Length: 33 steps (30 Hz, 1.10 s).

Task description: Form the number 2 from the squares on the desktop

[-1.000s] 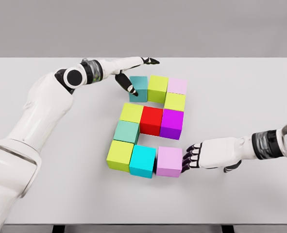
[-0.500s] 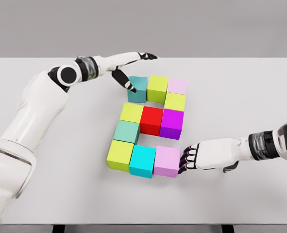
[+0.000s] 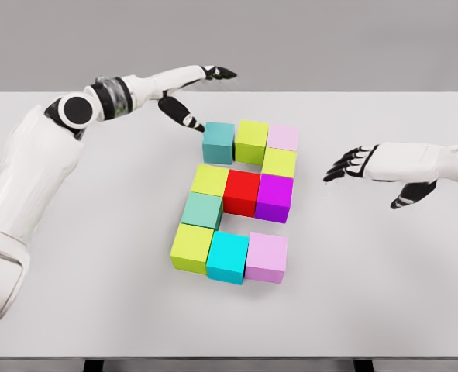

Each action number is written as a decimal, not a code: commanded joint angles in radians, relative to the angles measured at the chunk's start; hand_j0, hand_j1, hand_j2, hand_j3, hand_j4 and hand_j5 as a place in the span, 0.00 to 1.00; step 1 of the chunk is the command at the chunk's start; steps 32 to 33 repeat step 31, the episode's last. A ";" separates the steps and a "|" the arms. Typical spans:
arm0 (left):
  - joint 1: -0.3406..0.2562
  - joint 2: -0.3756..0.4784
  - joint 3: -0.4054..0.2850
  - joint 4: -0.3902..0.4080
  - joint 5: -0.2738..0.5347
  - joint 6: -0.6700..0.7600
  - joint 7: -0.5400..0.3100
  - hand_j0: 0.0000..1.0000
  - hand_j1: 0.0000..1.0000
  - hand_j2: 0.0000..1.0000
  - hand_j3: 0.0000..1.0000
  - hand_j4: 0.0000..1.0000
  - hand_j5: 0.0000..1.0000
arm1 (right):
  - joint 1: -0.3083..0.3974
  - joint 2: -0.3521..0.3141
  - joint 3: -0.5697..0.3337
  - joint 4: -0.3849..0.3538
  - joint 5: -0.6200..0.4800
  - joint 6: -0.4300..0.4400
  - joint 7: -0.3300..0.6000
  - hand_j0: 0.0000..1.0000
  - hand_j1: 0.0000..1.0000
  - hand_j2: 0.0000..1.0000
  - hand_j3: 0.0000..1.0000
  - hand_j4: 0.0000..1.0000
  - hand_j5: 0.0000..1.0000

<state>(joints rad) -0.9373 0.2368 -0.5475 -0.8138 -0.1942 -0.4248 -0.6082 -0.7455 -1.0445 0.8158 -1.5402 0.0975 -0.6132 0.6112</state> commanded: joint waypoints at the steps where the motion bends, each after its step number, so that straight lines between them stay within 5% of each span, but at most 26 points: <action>1: 0.006 0.067 0.001 -0.097 0.071 -0.032 -0.003 0.93 0.93 0.93 0.93 0.93 0.93 | 0.000 -0.003 -0.026 0.031 -0.111 0.002 0.000 1.00 1.00 1.00 1.00 1.00 1.00; 4: 0.041 0.212 -0.038 -0.246 0.183 -0.186 -0.003 1.00 1.00 1.00 1.00 1.00 1.00 | -0.003 -0.002 -0.027 0.078 -0.110 0.002 0.000 1.00 1.00 1.00 1.00 1.00 1.00; 7: 0.100 0.403 -0.133 -0.412 0.328 -0.186 -0.003 1.00 1.00 1.00 1.00 1.00 1.00 | 0.011 -0.003 -0.066 0.072 -0.113 0.002 0.000 1.00 1.00 1.00 1.00 1.00 1.00; 9: 0.185 0.527 -0.146 -0.510 0.348 -0.186 -0.003 1.00 1.00 1.00 1.00 1.00 1.00 | 0.014 0.000 -0.069 0.071 -0.113 0.002 0.000 1.00 1.00 1.00 1.00 1.00 1.00; 13: 0.221 0.647 -0.149 -0.507 0.345 -0.186 -0.003 1.00 1.00 1.00 1.00 1.00 1.00 | 0.048 -0.005 -0.072 0.072 -0.111 0.002 0.000 1.00 1.00 1.00 1.00 1.00 1.00; 33: 0.301 0.680 -0.153 -0.502 0.337 -0.186 -0.003 1.00 1.00 1.00 1.00 1.00 1.00 | 0.083 -0.005 -0.126 0.074 -0.104 0.002 0.000 1.00 1.00 1.00 1.00 1.00 1.00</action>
